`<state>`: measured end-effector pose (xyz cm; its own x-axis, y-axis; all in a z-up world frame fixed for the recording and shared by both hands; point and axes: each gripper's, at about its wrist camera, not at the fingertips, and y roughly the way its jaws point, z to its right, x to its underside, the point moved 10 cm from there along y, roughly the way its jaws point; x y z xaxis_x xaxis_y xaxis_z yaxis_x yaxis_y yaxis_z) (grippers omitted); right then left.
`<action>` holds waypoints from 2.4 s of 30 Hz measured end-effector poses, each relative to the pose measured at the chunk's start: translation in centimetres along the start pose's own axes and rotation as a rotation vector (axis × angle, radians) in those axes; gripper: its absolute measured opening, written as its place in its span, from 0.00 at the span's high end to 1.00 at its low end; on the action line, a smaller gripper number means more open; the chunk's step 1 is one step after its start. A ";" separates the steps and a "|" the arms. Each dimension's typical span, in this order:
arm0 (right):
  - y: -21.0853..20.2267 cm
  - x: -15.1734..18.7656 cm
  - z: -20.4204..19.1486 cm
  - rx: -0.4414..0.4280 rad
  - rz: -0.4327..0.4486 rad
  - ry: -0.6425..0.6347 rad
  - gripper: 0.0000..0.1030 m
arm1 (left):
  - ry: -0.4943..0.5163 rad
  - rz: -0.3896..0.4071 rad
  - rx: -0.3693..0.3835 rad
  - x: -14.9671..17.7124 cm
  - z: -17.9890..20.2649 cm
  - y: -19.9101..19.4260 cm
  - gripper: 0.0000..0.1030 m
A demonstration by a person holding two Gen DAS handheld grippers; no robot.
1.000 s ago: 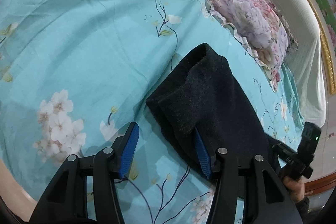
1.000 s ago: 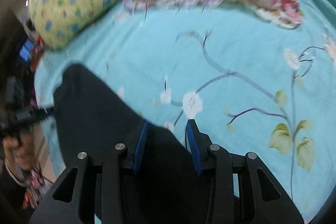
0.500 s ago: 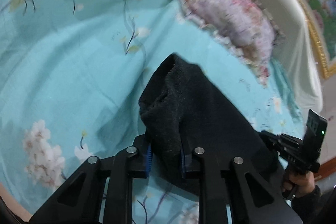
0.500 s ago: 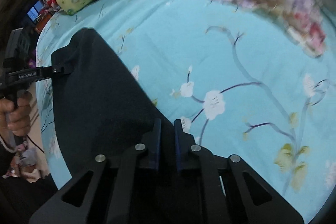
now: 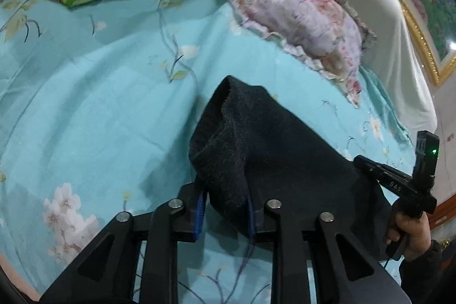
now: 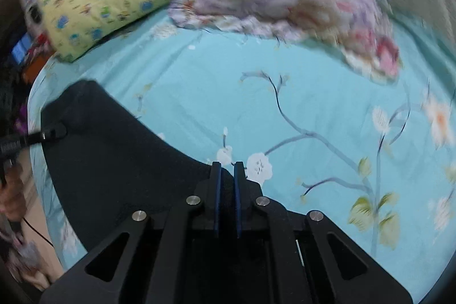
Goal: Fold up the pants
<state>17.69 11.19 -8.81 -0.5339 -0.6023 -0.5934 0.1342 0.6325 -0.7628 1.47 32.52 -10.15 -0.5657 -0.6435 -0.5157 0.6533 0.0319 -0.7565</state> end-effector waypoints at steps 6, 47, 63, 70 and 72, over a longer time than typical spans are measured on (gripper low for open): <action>-2.5 0.4 2.2 0.040 0.052 0.123 0.84 | -0.021 0.092 -0.076 -0.9 -2.1 -3.3 0.57; -19.9 19.6 9.3 0.138 0.253 0.574 0.53 | 0.426 -0.099 0.161 8.4 23.8 0.3 0.40; -25.3 26.9 15.2 0.244 0.314 0.792 0.49 | 0.623 -0.189 0.243 13.2 33.0 2.5 0.35; -25.9 28.7 17.3 0.229 0.348 0.894 0.47 | 0.773 -0.239 0.295 15.9 38.3 3.7 0.32; -25.9 29.0 17.8 0.206 0.360 0.929 0.47 | 0.812 -0.258 0.315 16.8 40.0 4.2 0.32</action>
<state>13.63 -31.30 -10.87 -0.8588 0.2793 -0.4295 0.5095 0.5529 -0.6593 14.80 -8.70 -5.87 -0.8162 0.1394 -0.5607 0.4969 -0.3258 -0.8043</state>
